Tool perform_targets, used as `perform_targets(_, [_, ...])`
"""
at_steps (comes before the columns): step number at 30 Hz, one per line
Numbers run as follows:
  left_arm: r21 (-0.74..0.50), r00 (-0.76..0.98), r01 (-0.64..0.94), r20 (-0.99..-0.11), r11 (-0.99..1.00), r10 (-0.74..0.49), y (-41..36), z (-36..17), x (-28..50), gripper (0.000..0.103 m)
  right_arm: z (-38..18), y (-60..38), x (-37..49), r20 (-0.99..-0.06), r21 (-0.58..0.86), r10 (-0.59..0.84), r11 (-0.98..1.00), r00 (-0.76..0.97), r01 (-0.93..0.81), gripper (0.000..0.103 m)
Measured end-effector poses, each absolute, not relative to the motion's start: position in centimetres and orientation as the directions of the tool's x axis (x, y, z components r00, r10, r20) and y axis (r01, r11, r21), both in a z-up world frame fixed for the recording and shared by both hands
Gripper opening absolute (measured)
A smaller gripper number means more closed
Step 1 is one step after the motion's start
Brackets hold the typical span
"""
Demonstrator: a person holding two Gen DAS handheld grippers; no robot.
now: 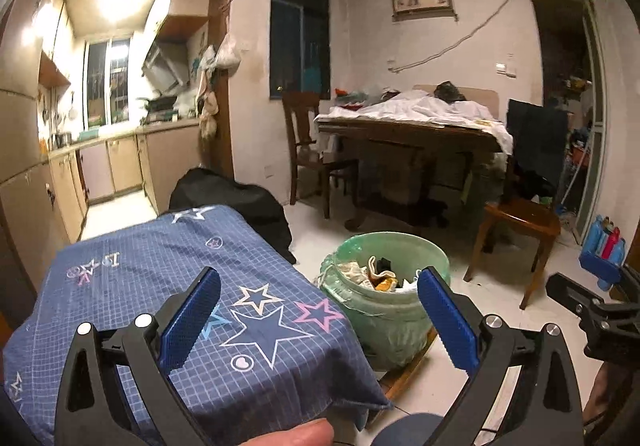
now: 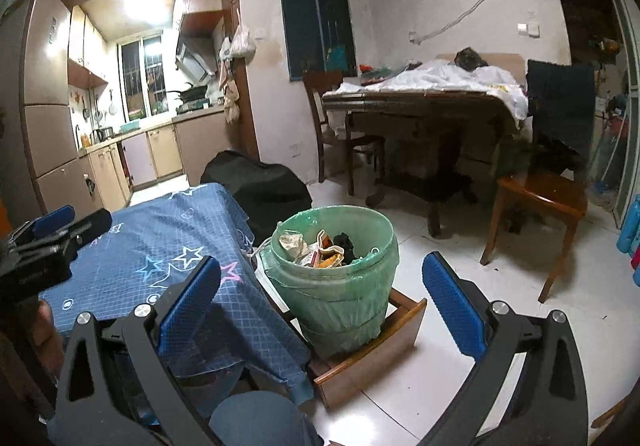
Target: Collect trash
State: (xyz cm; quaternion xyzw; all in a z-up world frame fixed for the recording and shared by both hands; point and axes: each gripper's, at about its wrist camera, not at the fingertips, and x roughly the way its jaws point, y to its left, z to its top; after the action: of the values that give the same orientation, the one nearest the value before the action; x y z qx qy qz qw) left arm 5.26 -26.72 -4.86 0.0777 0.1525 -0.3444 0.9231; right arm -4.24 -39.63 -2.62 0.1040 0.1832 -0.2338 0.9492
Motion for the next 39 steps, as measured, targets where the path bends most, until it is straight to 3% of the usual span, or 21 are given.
perform_targets(8, [0.048, 0.694, 0.699, -0.285, 0.713, -0.661, -25.2, -5.2, -0.6, 0.098, -1.8, -36.2, -7.9, -0.259, 0.093, -0.477, 0.853, 0.840, 0.513, 0.097])
perform_targets(20, [0.022, 0.699, 0.702, -0.214, 0.712, -0.682, -22.6, -4.1, -4.4, 0.098, -1.2, -34.4, -11.7, -0.125, 0.096, -0.544, 0.826, 0.830, 0.556, 0.097])
perform_targets(39, [0.001, 0.660, 0.731, -0.259, 0.683, -0.706, -23.6, -5.0, -3.0, 0.098, -1.3, -33.8, -12.1, -0.115, 0.089, -0.546, 0.827, 0.830, 0.556, 0.097])
